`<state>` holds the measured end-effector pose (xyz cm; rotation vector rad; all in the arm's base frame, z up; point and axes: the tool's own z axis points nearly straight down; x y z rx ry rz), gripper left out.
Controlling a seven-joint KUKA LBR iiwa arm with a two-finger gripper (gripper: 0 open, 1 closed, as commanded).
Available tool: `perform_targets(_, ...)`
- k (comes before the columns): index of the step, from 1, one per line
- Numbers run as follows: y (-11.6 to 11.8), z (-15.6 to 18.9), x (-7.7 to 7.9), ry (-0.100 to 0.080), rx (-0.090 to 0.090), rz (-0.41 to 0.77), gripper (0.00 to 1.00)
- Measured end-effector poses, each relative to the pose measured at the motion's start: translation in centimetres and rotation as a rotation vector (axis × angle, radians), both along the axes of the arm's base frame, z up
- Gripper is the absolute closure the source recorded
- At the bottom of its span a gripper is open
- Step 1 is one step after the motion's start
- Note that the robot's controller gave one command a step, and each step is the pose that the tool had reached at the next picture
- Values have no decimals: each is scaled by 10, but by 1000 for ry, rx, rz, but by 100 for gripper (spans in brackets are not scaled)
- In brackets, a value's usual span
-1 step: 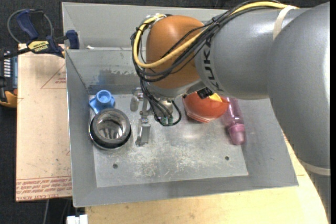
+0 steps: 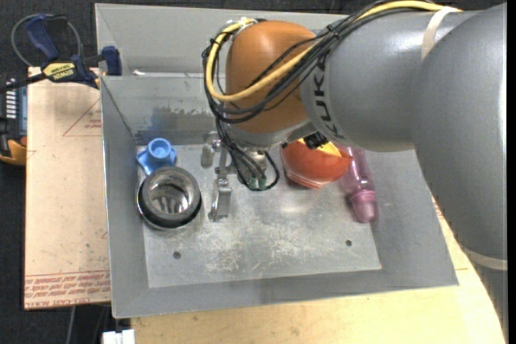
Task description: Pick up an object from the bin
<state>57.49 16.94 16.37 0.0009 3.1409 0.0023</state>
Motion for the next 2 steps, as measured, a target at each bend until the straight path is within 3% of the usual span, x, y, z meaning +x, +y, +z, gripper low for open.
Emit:
perform_targets(1, 70, -96, -20, 7, 0, 199, 0)
perform_targets(2, 55, -54, -34, -4, 2, -53, 0)
